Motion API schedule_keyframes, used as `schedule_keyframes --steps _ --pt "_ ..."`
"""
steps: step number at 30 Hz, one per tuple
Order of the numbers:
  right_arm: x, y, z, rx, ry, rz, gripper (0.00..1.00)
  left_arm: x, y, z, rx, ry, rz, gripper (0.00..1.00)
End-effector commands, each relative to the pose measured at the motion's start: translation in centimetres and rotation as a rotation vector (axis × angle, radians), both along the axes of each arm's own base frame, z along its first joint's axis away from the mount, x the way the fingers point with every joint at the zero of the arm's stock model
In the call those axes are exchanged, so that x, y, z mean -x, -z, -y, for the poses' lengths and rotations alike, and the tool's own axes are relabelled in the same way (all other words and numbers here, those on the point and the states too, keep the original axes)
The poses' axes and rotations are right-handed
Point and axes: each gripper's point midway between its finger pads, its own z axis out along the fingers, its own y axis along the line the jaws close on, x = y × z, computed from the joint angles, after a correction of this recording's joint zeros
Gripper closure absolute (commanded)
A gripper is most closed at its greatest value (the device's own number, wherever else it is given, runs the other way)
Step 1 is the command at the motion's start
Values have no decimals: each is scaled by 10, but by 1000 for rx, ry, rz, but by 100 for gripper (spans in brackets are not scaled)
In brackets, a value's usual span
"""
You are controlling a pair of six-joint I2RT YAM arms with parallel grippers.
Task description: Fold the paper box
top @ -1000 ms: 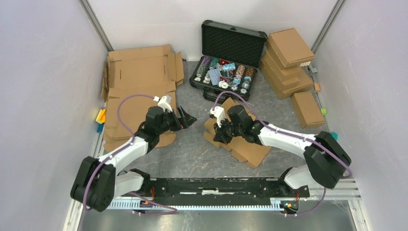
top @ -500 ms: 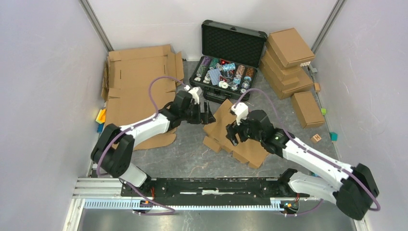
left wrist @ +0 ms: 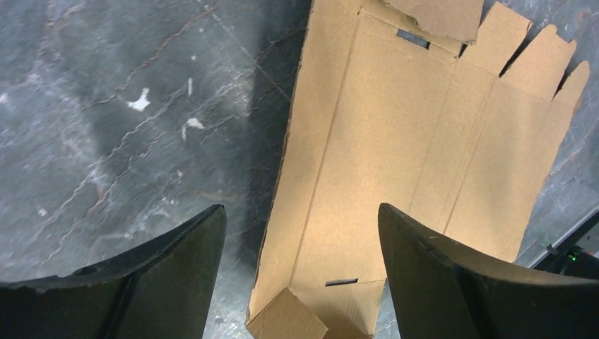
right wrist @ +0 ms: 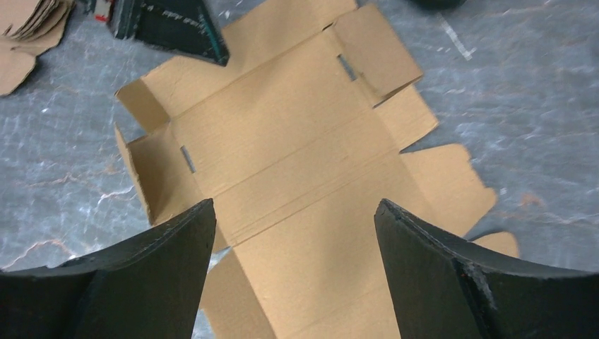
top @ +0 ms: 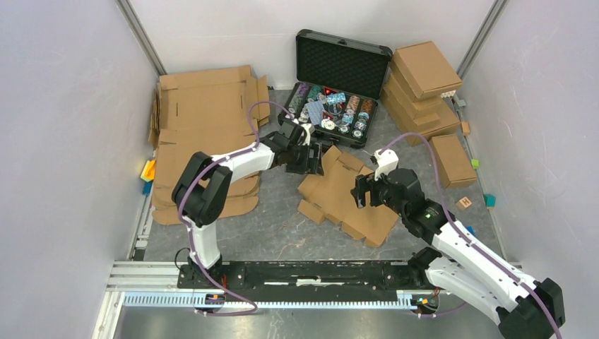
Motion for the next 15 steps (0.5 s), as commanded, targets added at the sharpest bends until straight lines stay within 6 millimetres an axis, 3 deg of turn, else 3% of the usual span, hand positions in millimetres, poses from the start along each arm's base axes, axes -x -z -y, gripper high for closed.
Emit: schedule_keyframes --steps 1,6,9,13,15 --pt "13 10 -16 -116 -40 -69 12 4 -4 18 54 106 -31 16" --pt "17 15 -14 -143 -30 -68 12 7 -5 32 119 142 -52 30" --pt "21 8 -24 -167 -83 -86 12 9 -4 38 157 164 -81 40" --pt "19 0 -22 -157 -73 -78 12 9 -3 42 170 179 -98 70" --pt "18 -2 -20 -157 -62 -69 12 9 -4 41 165 181 -94 94"
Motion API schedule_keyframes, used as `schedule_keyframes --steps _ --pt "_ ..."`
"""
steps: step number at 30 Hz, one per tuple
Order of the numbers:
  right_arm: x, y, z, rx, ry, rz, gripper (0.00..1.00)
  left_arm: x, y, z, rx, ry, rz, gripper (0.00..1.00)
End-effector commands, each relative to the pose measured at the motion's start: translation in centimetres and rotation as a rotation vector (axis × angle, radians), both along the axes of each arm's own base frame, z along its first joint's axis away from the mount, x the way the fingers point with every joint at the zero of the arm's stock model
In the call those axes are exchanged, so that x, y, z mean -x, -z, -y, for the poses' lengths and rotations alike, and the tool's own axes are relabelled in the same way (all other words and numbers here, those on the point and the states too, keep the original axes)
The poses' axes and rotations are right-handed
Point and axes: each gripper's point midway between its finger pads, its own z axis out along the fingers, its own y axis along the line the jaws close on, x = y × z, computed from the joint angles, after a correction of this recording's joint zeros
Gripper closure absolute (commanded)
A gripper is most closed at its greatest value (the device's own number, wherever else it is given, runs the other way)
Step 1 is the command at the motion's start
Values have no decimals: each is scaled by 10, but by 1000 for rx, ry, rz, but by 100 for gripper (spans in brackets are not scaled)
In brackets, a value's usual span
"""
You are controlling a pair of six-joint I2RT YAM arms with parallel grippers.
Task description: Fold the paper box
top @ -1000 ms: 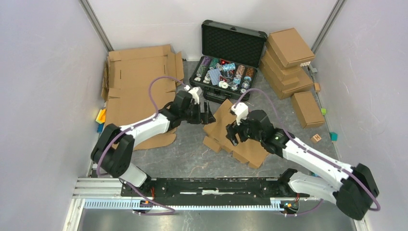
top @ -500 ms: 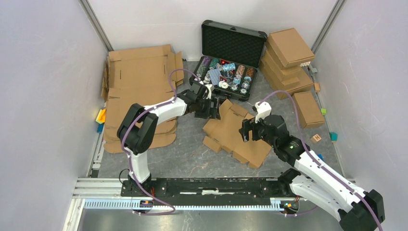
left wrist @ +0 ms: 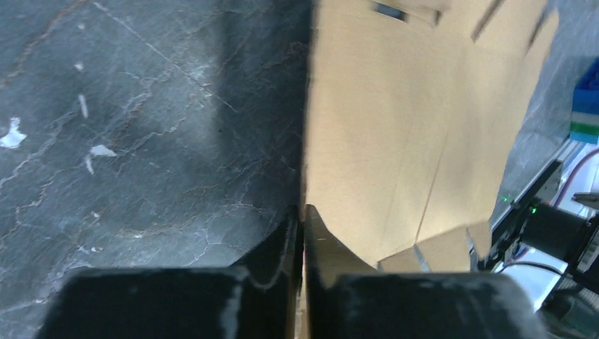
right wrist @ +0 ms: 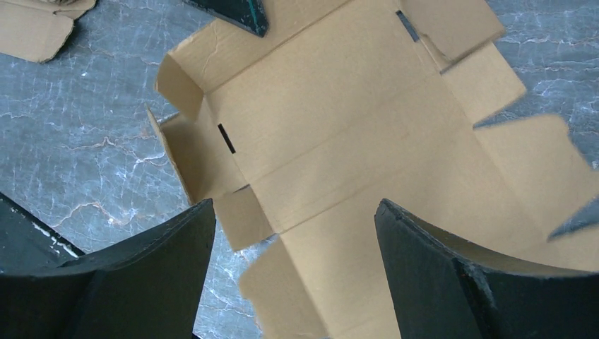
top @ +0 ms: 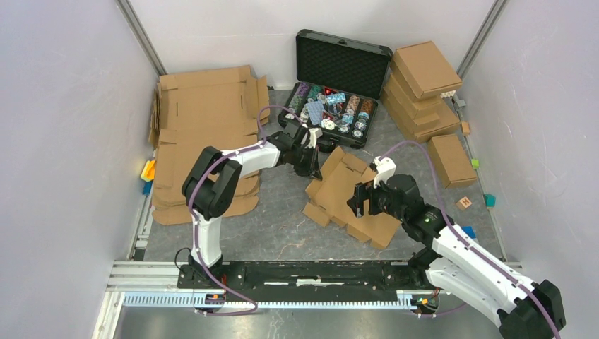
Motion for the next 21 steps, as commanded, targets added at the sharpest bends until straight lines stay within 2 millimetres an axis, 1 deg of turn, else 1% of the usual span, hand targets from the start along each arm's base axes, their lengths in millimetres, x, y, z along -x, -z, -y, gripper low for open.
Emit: schedule_keyframes --steps 1,3,6,8,11,13,16,19,21 --pt "-9 -33 -6 -60 9 69 12 -5 -20 12 61 48 36 98" --pt "-8 -33 -7 -70 5 67 11 -4 -28 9 56 41 65 98" --pt "-9 -36 -9 -79 0 67 10 2 -49 3 35 34 161 98" --pt "-11 -39 -8 -81 11 78 9 6 -66 -5 9 14 250 98" --pt "-13 -46 -12 -110 4 90 2 7 -80 -25 -30 -48 356 98" --pt "-15 -51 -17 -136 -7 88 2 10 -86 -38 -31 -79 413 98" --pt "-21 -56 -20 -172 -8 99 2 19 -100 -47 22 -96 510 98" --pt "-32 -58 -13 -168 21 105 2 29 -117 -60 68 -120 608 98" --pt "-41 -62 1 -140 61 112 2 34 -121 -70 74 -147 645 98"
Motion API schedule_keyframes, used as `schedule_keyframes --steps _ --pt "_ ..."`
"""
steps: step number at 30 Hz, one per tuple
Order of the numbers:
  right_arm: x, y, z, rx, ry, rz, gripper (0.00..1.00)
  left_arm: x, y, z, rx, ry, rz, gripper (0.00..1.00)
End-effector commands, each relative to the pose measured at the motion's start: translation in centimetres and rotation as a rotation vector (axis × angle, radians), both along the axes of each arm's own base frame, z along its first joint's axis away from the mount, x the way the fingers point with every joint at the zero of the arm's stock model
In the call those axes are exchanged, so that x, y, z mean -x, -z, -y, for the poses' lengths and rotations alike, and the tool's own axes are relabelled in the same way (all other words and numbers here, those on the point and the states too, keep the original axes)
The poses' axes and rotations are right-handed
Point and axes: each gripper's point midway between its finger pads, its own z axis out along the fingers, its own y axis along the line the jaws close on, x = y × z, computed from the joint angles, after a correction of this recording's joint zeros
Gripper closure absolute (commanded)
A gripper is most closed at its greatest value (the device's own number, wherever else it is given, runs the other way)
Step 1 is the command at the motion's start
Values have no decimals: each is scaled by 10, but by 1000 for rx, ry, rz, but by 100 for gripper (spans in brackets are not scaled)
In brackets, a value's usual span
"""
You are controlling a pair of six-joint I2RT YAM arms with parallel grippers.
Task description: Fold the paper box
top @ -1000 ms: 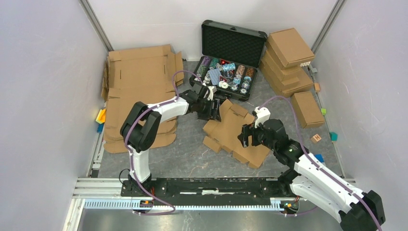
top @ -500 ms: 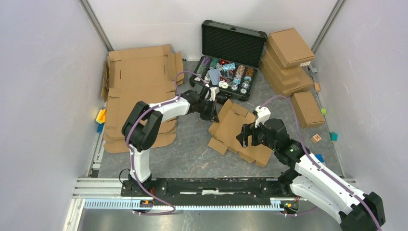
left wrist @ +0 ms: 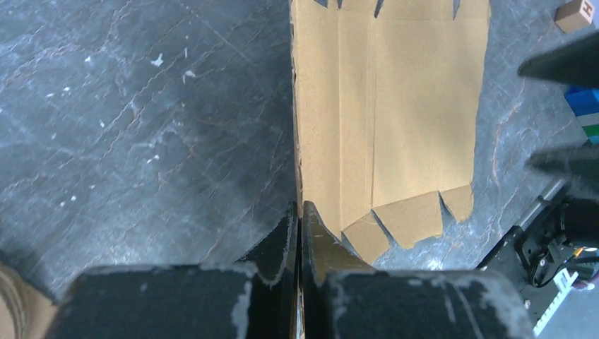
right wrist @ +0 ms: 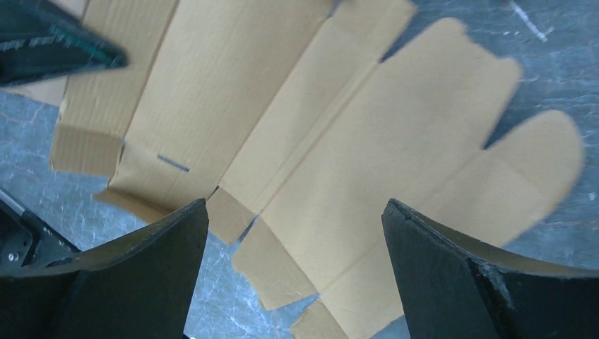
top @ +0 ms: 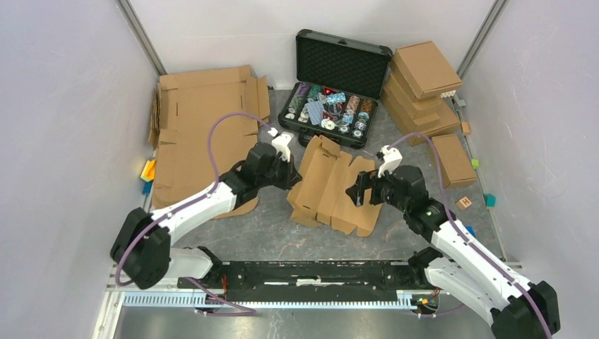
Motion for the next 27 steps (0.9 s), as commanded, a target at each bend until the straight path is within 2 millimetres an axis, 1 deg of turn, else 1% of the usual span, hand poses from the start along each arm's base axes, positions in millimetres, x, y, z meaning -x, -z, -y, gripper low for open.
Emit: schedule_keyframes --steps 1,3,4,6,9,10,11,13,14,19,22,24,27 --pt "-26 -41 13 -31 57 99 2 -8 -29 -16 37 -51 202 98" --pt "-30 -45 26 -21 101 130 2 -4 -33 -24 47 -67 234 98" --pt "-31 -43 32 -12 122 132 2 -2 -33 -27 50 -75 244 98" --pt "-31 -29 44 22 168 99 2 1 -34 -31 62 -87 263 98" --pt "-31 -3 63 57 247 34 2 5 -36 -37 83 -102 291 98" --pt "-32 -2 65 39 254 44 2 6 -35 -39 87 -103 300 98" --pt "-31 2 65 17 248 50 2 7 -34 -40 90 -105 304 98" --pt "-29 3 58 -48 213 69 2 9 -32 -40 97 -103 310 98" --pt "-28 8 56 -64 203 62 2 9 -31 -40 99 -102 309 98" --pt "-25 38 51 -50 158 -7 2 10 -26 -41 97 -100 305 98" --pt "-26 42 42 -88 112 6 2 10 -24 -39 98 -93 303 98" --pt "-24 46 35 -115 81 -4 5 10 -23 -38 101 -89 300 98" --pt "-21 49 21 -162 17 -26 16 9 -21 -38 97 -90 297 98"
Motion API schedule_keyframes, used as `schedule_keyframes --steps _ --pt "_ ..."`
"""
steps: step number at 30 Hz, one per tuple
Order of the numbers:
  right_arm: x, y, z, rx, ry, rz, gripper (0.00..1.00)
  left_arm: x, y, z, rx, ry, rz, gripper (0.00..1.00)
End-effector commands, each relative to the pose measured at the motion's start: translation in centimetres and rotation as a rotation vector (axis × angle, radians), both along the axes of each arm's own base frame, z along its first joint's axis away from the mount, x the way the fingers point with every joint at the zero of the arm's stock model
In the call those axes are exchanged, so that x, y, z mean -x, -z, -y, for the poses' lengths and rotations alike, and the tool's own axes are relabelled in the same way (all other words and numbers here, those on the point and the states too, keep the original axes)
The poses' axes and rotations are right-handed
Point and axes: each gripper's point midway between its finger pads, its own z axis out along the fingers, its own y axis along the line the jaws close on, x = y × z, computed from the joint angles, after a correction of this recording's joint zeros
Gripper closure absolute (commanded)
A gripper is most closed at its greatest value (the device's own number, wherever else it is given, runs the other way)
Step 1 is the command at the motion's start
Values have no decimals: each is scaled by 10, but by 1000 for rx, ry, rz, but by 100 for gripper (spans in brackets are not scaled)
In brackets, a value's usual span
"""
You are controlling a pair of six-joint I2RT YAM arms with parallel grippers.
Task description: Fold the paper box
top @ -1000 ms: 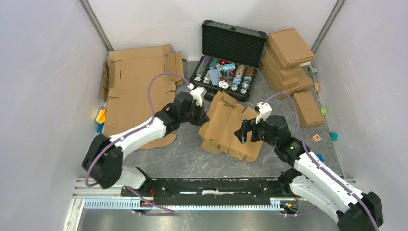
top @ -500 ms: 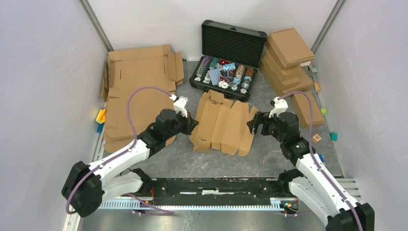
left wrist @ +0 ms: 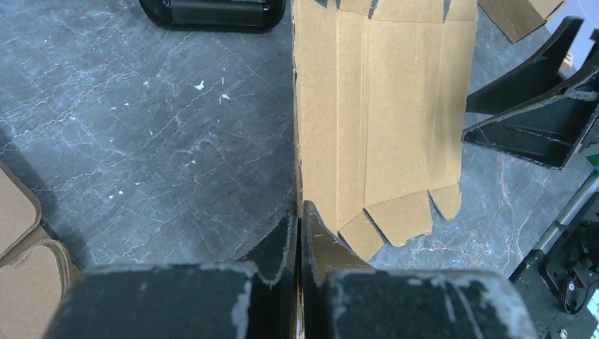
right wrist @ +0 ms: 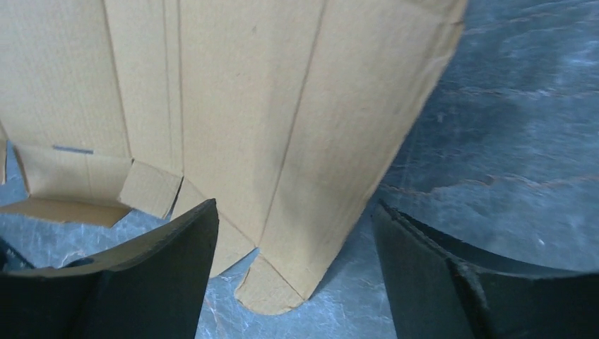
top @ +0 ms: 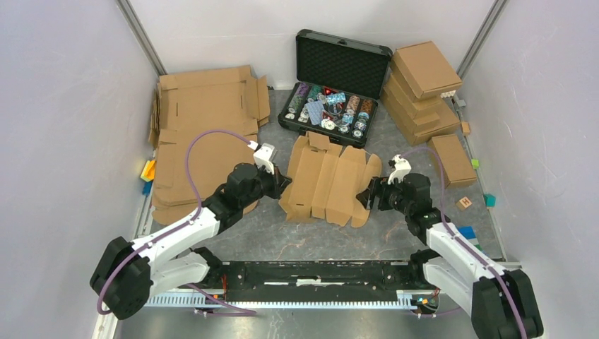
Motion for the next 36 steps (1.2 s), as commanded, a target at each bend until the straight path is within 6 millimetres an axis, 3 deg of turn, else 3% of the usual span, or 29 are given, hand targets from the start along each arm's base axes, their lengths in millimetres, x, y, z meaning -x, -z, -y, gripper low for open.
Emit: schedule_keyframes --steps 1,8,16,17,20,22,27,31,36 --pt "-5 -18 -27 -125 -112 72 22 -7 -10 3 7 7 73 98" --pt "-11 -49 -34 -143 -171 216 56 -14 0 6 47 -31 58 98" --pt "-20 -43 -24 -33 -159 192 94 -18 13 10 19 -33 4 96" --pt "-20 -46 -23 -23 -162 202 95 -19 15 10 15 -41 -4 91" --pt "-21 -59 -23 5 -182 269 97 -19 20 10 -8 -36 -38 56" --pt "-19 -71 -25 5 -207 329 96 -22 21 11 -15 -47 -63 42" --pt "-11 -96 -33 -17 -272 465 96 -35 21 6 -7 -82 -98 34" --pt "-9 -99 -31 4 -271 497 96 -35 9 -3 23 -102 -49 34" --pt "-7 -99 -32 -5 -280 508 96 -35 -12 -10 53 -120 33 21"
